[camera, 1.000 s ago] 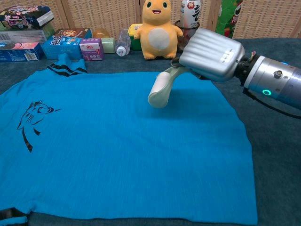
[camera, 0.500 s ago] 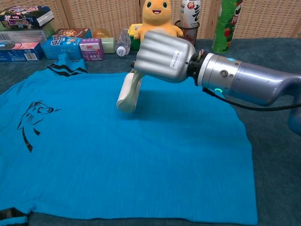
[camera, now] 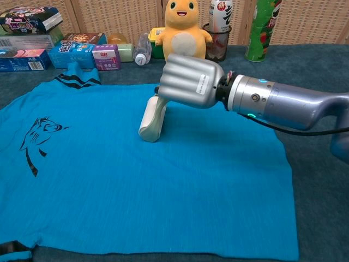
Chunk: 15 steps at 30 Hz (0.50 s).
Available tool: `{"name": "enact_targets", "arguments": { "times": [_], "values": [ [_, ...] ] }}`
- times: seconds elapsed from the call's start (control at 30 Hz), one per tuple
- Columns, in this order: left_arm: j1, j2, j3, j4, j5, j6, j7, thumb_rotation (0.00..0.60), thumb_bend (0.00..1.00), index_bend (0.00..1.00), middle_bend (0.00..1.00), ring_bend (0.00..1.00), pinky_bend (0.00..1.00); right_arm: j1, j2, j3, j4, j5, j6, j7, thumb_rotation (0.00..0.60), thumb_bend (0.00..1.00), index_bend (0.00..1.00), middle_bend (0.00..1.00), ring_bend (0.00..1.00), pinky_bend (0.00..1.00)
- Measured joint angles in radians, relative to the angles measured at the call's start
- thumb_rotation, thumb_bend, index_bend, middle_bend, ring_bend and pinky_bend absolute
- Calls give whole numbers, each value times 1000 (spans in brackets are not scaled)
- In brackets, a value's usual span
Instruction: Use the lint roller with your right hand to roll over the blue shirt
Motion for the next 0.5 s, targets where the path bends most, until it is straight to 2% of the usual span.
{"name": "enact_targets", "arguments": {
  "times": [0.5],
  "values": [
    [-2, -1, 6, -8, 8, -3, 9, 600, 177, 0, 0, 0, 103, -73, 93, -91, 68, -32, 38, 48, 600, 1000, 505, 708, 672, 985]
  ]
}}
